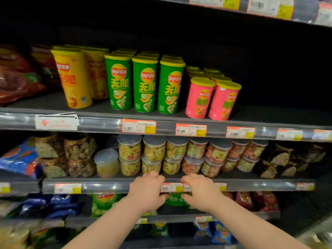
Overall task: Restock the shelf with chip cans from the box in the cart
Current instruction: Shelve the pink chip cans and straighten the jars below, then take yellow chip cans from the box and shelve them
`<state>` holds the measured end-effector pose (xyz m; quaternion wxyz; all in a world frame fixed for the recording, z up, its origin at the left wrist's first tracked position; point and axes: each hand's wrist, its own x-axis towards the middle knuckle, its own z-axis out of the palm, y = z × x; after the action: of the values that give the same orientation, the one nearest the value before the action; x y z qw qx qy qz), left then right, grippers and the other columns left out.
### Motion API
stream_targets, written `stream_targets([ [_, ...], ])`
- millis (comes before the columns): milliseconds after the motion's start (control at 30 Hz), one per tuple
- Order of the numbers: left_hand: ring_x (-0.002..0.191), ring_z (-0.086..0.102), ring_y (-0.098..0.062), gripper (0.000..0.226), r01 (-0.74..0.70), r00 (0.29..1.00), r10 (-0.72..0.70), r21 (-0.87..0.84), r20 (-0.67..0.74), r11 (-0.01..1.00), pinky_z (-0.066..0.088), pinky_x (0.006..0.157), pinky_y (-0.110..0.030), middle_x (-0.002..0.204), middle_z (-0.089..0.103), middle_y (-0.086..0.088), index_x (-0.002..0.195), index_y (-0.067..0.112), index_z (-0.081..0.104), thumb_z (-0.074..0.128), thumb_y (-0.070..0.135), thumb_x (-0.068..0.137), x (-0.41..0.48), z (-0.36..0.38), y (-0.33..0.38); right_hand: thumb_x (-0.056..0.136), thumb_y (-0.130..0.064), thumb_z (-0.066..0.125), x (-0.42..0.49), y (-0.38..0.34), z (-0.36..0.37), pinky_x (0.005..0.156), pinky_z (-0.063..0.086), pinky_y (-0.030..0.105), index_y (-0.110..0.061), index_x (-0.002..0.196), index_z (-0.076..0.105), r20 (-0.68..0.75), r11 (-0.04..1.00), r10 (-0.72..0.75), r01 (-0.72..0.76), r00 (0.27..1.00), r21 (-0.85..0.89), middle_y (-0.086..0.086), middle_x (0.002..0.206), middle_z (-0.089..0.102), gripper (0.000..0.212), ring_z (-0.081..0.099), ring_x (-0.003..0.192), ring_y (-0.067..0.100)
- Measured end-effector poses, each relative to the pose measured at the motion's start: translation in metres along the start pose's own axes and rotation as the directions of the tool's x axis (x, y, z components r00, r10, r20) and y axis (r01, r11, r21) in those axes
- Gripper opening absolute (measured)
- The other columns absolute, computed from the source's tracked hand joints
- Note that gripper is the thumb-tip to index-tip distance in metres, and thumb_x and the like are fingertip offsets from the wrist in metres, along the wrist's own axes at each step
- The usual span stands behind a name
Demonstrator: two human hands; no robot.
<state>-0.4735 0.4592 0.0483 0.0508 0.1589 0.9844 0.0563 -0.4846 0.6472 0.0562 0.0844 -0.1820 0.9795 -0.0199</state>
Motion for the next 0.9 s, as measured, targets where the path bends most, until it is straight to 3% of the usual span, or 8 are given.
stream_targets([
  [267,0.120,0.046,-0.026,0.051,0.219,0.971,-0.217,-0.011,0.096,0.976,0.041,0.095,-0.039,0.127,0.047,-0.003,0.129,0.020,0.048,0.051,0.050,0.088,-0.050,0.030,0.008,0.090,-0.042,0.053,-0.016,-0.017,0.020,0.105,0.036,0.035,-0.025,0.139,0.041,0.135,0.989,-0.149,0.150,0.980,0.001,0.002,0.142,0.044,0.054,0.042,0.129,0.025],
  [533,0.119,0.048,-0.025,0.050,0.380,0.916,-0.371,-0.031,0.153,0.925,0.044,0.093,-0.038,0.126,0.047,-0.001,0.130,0.022,0.046,0.051,0.050,0.088,-0.111,0.057,0.053,0.090,-0.041,0.053,-0.067,-0.016,0.043,0.097,0.041,0.038,-0.024,0.136,0.042,0.233,0.958,-0.284,0.287,0.930,0.018,0.004,0.133,0.048,0.050,0.046,0.122,0.028],
  [700,0.117,0.049,-0.026,0.047,0.499,0.850,-0.482,-0.034,0.211,0.866,0.044,0.093,-0.040,0.124,0.048,-0.002,0.126,0.021,0.049,0.051,0.048,0.088,-0.163,0.072,0.075,0.089,-0.041,0.053,-0.092,-0.027,0.066,0.101,0.039,0.037,-0.027,0.137,0.043,0.260,0.930,-0.365,0.362,0.894,0.060,0.003,0.139,0.046,0.051,0.043,0.127,0.026],
  [900,0.121,0.047,-0.027,0.049,0.612,0.764,-0.591,0.002,0.259,0.791,0.044,0.096,-0.040,0.131,0.046,-0.004,0.127,0.017,0.045,0.050,0.048,0.089,-0.221,0.082,0.080,0.089,-0.041,0.049,-0.118,-0.055,0.089,0.098,0.041,0.037,-0.027,0.130,0.048,0.278,0.885,-0.464,0.451,0.841,0.112,0.003,0.131,0.052,0.044,0.048,0.120,0.026],
])
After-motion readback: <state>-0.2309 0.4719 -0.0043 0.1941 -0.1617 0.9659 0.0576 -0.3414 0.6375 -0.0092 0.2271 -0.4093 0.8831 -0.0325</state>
